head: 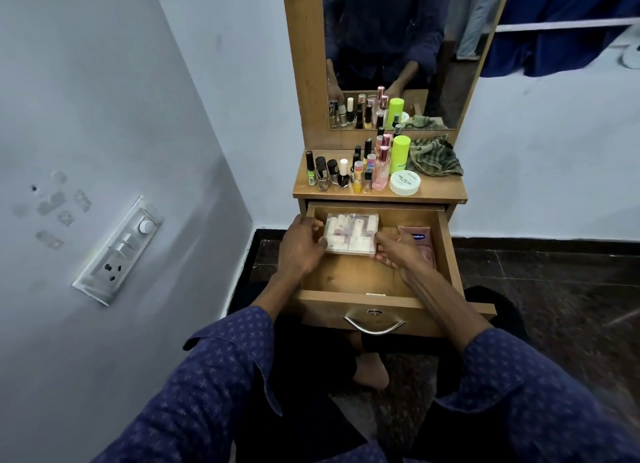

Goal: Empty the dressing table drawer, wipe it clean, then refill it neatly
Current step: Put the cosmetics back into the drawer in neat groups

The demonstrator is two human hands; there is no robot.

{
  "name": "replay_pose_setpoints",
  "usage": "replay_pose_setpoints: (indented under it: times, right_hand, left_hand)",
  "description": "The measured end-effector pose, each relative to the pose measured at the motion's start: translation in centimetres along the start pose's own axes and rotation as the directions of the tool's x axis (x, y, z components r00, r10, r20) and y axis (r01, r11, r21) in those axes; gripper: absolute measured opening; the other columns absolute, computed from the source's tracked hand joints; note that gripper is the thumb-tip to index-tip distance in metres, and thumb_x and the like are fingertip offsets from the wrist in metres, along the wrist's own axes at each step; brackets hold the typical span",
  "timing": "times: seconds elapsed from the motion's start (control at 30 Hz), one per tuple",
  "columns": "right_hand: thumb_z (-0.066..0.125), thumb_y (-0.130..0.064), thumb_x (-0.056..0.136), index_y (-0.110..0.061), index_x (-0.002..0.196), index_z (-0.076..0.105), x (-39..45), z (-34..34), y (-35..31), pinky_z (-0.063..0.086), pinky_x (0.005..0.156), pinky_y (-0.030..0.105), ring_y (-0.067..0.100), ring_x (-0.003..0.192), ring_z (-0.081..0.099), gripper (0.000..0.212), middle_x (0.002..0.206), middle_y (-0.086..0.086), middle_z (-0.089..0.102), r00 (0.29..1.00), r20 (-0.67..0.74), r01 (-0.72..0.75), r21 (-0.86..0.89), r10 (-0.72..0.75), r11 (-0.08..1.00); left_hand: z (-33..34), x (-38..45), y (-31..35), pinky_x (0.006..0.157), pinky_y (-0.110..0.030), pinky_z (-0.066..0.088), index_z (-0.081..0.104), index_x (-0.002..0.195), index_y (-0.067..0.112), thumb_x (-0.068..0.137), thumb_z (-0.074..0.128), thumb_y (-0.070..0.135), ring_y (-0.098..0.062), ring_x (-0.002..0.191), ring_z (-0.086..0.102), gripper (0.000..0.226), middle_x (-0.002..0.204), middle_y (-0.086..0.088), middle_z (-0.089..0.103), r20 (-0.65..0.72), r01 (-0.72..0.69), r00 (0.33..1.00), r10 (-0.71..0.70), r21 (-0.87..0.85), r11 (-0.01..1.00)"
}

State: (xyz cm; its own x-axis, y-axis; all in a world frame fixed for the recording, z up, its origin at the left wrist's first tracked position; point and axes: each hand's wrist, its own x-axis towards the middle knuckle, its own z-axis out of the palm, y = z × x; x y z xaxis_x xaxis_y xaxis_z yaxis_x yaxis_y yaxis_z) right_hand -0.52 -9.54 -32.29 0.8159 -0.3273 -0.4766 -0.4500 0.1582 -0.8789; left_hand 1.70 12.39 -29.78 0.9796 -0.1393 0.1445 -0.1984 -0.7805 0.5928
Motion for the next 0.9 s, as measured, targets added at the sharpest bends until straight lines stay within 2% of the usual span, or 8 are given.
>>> replay_pose_setpoints:
  times: [0.13, 0.23, 0.33, 0.53, 0.67, 0.73, 0.8, 0.9]
  right_hand:
    - [0.076, -0.023, 0.095, -0.003, 0.094, 0.066, 0.9, 0.9, -0.3, 0.058, 0.059, 0.026, 0.027, 0.081, 0.076, 0.023, 0.098, 0.018, 0.078, 0.999, -0.033, -0.008, -0.067, 0.005, 0.998]
    - [0.076, -0.021, 0.095, 0.004, 0.089, 0.070, 1.5, 1.8, -0.3, 0.056, 0.050, 0.022, 0.024, 0.068, 0.070, 0.027, 0.091, 0.017, 0.076, 1.000, -0.028, -0.011, -0.143, 0.008, 0.990]
    - [0.076, -0.018, 0.095, -0.005, 0.077, 0.065, 1.7, 2.5, 0.1, 0.058, 0.054, 0.022, 0.022, 0.069, 0.070, 0.025, 0.098, 0.018, 0.076, 1.000, 0.003, -0.023, -0.161, 0.023, 0.987]
    - [0.071, 0.011, 0.089, -0.006, 0.094, 0.063, 1.5, 1.7, 0.6, 0.064, 0.063, 0.036, 0.027, 0.078, 0.072, 0.019, 0.101, 0.022, 0.073, 0.993, 0.058, 0.111, -0.176, -0.102, 0.978]
    - [0.076, 0.005, 0.086, -0.014, 0.088, 0.070, 1.0, 1.4, 0.8, 0.066, 0.073, 0.046, 0.025, 0.078, 0.076, 0.019, 0.098, 0.016, 0.077, 0.973, 0.056, 0.232, -0.315, -0.226, 0.920]
    - [0.077, -0.005, 0.088, -0.021, 0.084, 0.074, 0.7, 1.4, 0.5, 0.063, 0.079, 0.039, 0.023, 0.084, 0.075, 0.017, 0.095, 0.004, 0.078, 0.958, 0.057, 0.279, -0.421, -0.282, 0.863]
    - [0.075, -0.013, 0.092, -0.017, 0.096, 0.082, -0.1, 1.4, 0.1, 0.051, 0.069, 0.023, 0.017, 0.087, 0.070, 0.008, 0.097, -0.003, 0.077, 0.945, 0.105, 0.314, -0.563, -0.311, 0.765]
    - [0.072, -0.026, 0.095, -0.016, 0.109, 0.083, -0.5, 1.5, 0.1, 0.041, 0.057, 0.020, 0.017, 0.081, 0.069, 0.020, 0.100, 0.003, 0.080, 0.935, 0.147, 0.333, -0.678, -0.322, 0.655]
  left_hand:
    - [0.5, 0.2, -0.2, 0.086, -0.034, 0.056, 0.069, 0.126, 0.018, 0.090, 0.077, 0.023, -0.017, 0.107, 0.063, 0.038, 0.127, 0.001, 0.058, 0.001, -0.032, 0.999, 0.032, 0.030, 0.999]
    - [0.7, 0.1, -0.6, 0.087, -0.037, 0.057, 0.068, 0.124, 0.017, 0.085, 0.079, 0.019, -0.019, 0.107, 0.062, 0.040, 0.124, 0.001, 0.056, 0.014, -0.047, 0.999, 0.047, 0.058, 0.997]
    - [1.0, 0.1, -0.8, 0.089, -0.039, 0.057, 0.066, 0.125, 0.013, 0.084, 0.076, 0.016, -0.022, 0.108, 0.061, 0.042, 0.123, -0.001, 0.054, 0.019, -0.055, 0.998, 0.054, 0.072, 0.996]
    - [1.4, 0.2, -0.9, 0.088, -0.040, 0.058, 0.066, 0.123, 0.011, 0.082, 0.077, 0.014, -0.023, 0.107, 0.060, 0.043, 0.121, -0.002, 0.054, 0.006, -0.045, 0.999, 0.045, 0.054, 0.998]
    - [1.5, 0.1, -0.9, 0.089, -0.038, 0.058, 0.066, 0.123, 0.013, 0.080, 0.078, 0.013, -0.022, 0.108, 0.060, 0.044, 0.122, -0.001, 0.054, 0.004, -0.045, 0.999, 0.045, 0.051, 0.998]
    - [1.6, 0.1, -0.9, 0.090, -0.038, 0.058, 0.066, 0.123, 0.014, 0.080, 0.079, 0.012, -0.022, 0.108, 0.060, 0.045, 0.122, -0.001, 0.054, 0.006, -0.042, 0.999, 0.042, 0.050, 0.998]
    - [1.6, 0.1, -0.9, 0.091, -0.038, 0.058, 0.067, 0.123, 0.013, 0.081, 0.079, 0.011, -0.022, 0.108, 0.060, 0.044, 0.123, -0.001, 0.054, 0.007, -0.036, 0.999, 0.036, 0.052, 0.998]
    - [1.5, 0.1, -0.8, 0.091, -0.040, 0.058, 0.068, 0.123, 0.014, 0.083, 0.078, 0.010, -0.022, 0.108, 0.061, 0.041, 0.123, -0.001, 0.055, 0.002, -0.035, 0.999, 0.035, 0.028, 0.999]
